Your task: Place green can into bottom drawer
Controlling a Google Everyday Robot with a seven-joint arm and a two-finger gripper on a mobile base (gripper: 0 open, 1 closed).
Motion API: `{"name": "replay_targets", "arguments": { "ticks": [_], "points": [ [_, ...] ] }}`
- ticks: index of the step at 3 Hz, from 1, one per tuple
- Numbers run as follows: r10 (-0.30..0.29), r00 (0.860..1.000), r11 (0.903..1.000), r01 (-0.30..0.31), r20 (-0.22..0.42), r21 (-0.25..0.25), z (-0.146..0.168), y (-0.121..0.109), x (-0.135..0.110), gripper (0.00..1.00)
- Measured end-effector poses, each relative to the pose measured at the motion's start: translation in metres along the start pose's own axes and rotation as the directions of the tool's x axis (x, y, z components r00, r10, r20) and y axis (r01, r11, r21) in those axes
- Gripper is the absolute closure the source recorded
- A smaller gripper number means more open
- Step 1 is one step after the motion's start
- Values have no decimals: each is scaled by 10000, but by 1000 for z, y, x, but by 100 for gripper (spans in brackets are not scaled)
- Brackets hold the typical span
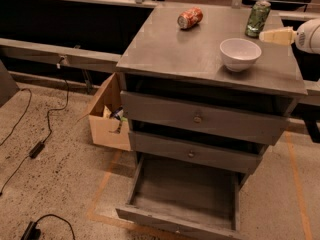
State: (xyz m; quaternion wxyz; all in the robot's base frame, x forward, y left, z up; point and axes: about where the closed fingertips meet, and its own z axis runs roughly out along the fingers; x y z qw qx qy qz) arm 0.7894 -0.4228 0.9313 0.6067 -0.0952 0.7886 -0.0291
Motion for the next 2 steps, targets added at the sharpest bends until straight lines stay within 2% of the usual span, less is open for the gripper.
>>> {"name": "replay_targets", "arguments": {
  "ticks": [1, 2],
  "points": [
    [598, 9980, 9973, -606, 211, 425, 43, -12, 3, 0],
    [999, 9945, 9940, -1012, 329, 423, 81, -7, 5, 0]
  ]
}}
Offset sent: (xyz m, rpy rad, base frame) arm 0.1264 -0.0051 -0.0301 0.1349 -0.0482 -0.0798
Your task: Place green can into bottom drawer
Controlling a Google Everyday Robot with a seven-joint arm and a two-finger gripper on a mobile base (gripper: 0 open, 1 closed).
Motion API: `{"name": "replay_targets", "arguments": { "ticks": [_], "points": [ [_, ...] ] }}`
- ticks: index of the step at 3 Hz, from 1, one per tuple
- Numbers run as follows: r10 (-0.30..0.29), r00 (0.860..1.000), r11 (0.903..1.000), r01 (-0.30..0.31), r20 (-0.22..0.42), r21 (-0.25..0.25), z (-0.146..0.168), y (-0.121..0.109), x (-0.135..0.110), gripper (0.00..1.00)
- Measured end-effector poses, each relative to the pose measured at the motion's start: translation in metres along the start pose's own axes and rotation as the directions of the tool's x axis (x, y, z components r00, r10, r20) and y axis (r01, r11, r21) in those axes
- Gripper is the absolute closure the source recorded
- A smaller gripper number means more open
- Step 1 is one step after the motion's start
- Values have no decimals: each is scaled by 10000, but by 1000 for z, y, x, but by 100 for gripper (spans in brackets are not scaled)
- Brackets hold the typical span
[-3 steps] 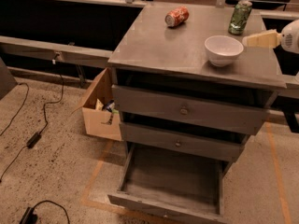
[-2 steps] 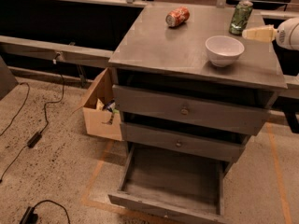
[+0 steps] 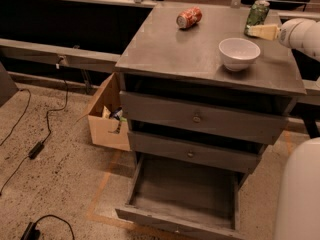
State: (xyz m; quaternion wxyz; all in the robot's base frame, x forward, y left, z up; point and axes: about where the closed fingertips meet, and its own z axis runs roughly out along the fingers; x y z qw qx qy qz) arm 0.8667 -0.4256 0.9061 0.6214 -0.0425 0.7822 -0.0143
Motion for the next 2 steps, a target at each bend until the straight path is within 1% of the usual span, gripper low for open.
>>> {"name": "replay_targets", "arguments": {
  "ticks": [1, 2],
  "points": [
    [104, 9998, 9996, -100, 150, -263, 28, 15, -1, 0],
    [-51, 9981, 9971, 98, 611, -756, 47, 30, -7, 0]
  ]
}}
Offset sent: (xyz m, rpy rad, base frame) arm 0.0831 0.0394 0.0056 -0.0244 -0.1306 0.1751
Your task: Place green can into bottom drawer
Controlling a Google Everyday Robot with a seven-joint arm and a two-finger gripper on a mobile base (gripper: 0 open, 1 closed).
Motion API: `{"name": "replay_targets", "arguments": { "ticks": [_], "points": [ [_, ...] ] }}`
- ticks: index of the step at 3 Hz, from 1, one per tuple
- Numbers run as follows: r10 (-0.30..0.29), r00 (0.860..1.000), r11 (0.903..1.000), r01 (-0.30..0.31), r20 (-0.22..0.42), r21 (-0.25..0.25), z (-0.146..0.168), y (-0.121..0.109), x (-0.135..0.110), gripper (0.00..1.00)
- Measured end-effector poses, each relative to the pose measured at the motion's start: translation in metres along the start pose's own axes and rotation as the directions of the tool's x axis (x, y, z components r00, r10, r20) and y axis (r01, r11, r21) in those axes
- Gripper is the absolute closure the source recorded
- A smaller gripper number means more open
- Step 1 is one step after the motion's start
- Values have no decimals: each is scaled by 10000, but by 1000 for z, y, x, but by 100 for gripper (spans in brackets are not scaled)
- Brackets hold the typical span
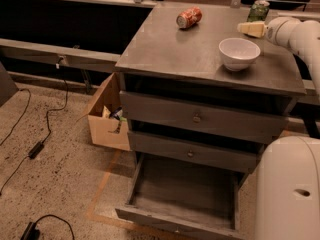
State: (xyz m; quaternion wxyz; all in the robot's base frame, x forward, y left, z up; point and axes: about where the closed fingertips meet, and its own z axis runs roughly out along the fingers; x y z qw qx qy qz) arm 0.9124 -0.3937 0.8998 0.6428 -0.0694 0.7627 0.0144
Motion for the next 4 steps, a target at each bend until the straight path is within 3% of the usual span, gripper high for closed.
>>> {"name": "replay_targets", "arguments": {
  "ticks": [1, 2, 4],
  "points": [
    [-398, 9973, 9986, 419, 621, -331, 21, 15, -10, 0],
    [-519, 9960, 9985, 530, 731, -125, 29, 14, -12, 0],
    [-682, 9956, 9881, 585, 644, 1423, 48, -13, 4, 0]
  ]
}}
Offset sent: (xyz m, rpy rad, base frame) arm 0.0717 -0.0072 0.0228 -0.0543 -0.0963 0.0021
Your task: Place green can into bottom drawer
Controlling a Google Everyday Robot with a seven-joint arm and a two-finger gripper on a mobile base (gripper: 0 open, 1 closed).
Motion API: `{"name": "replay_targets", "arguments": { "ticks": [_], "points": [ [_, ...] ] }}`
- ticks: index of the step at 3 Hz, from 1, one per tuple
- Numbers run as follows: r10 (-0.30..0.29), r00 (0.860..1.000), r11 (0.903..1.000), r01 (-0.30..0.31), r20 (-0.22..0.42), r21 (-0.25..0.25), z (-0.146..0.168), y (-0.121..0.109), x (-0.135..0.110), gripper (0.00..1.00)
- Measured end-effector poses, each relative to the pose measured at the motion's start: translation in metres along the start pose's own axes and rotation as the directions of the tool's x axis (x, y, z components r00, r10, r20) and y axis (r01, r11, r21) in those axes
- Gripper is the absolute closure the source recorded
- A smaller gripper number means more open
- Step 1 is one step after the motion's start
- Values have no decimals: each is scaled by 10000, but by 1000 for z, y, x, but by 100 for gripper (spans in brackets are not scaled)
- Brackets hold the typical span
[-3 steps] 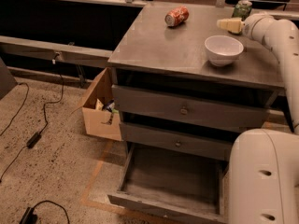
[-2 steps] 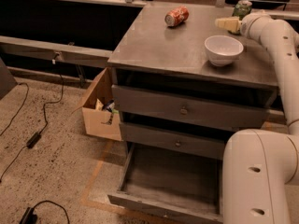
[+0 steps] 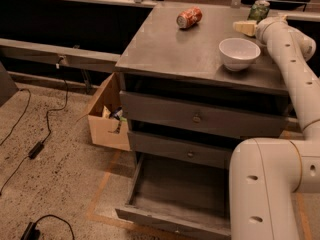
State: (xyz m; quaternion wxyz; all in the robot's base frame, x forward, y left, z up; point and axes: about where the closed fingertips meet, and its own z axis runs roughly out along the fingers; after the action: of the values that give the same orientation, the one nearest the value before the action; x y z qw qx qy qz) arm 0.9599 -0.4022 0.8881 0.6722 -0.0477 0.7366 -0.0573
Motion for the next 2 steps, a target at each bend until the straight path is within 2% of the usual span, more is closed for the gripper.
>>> {"name": "replay_targets", "arguments": {
  "ticks": [1, 2],
  "points": [
    [276, 9996, 9992, -276, 19, 293, 5, -3, 7, 0],
    [418, 9991, 9988, -420, 119, 243, 8, 1, 6, 0]
  ]
}}
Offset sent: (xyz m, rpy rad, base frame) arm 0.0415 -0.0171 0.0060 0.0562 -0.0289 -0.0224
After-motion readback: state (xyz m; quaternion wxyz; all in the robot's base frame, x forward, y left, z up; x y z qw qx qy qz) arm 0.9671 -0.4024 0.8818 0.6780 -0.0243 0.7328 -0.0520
